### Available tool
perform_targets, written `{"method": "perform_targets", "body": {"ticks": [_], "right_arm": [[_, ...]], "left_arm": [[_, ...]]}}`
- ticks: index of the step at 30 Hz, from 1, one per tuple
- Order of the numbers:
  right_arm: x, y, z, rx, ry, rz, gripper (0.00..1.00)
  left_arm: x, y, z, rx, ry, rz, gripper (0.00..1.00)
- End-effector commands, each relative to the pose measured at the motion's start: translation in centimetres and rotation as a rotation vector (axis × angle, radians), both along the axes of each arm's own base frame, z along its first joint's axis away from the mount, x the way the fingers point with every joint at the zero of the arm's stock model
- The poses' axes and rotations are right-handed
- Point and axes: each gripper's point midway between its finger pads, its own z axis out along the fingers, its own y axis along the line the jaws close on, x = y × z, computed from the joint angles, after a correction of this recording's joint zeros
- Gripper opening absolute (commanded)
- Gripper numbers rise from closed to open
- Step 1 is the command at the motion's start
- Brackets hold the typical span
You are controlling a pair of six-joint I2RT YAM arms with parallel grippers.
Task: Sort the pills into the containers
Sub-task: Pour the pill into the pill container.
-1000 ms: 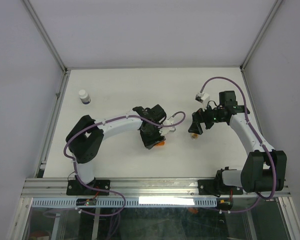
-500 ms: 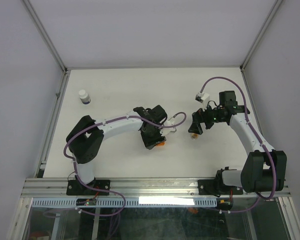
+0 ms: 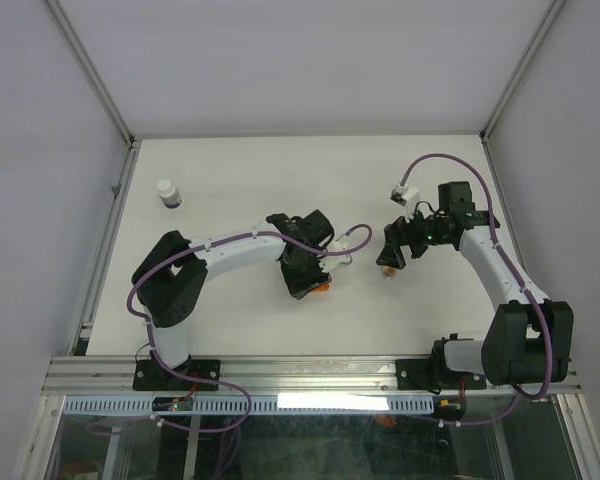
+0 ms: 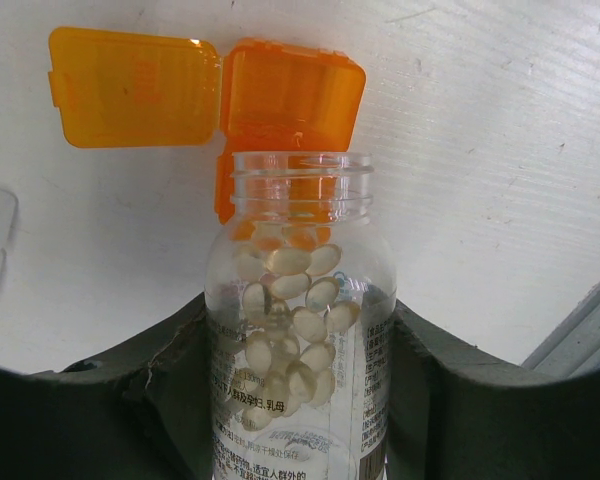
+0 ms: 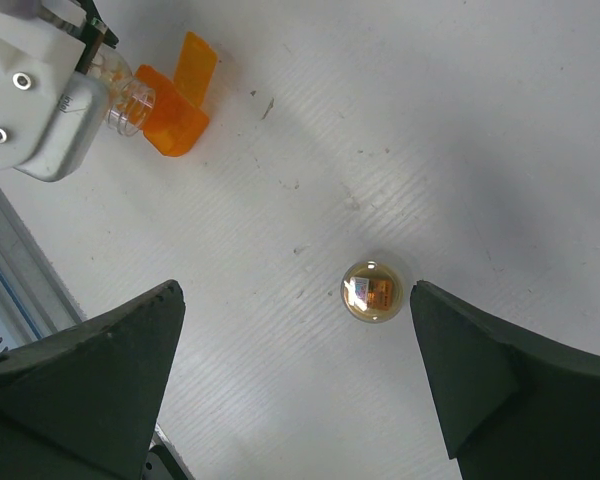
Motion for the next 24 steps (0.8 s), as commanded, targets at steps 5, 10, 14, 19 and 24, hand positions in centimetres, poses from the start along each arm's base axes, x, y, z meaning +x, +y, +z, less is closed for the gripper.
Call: {"method": "perform_targets", "body": {"ticks": [5, 10, 14, 19, 24], "right_arm": [[1.2, 0.1, 2.7, 0.023, -0.096, 0.009, 0.99], [1.2, 0.1, 2.6, 0.022, -0.096, 0.008, 0.99], [1.1, 0.1, 2.7, 0.023, -0.097, 0.010, 0.99], [1.1, 0.0, 2.5, 0.019, -0.091, 0.006, 0.99], [1.1, 0.1, 2.6, 0.021, -0.091, 0.009, 0.99]], "left_arm": [[0.4, -1.2, 2.2, -0.088, -0.058, -0.007, 0.00], [0.3, -1.8, 2.8, -0.097, -0.055, -0.015, 0.00], [0.8, -1.0, 2.1, -0.066, -0.032, 0.012, 0.00], [0.7, -1.5, 2.9, -0.064, -0.043, 0.006, 0.00], [1.1, 0.1, 1.7, -0.045, -0.040, 0.027, 0.00]]}}
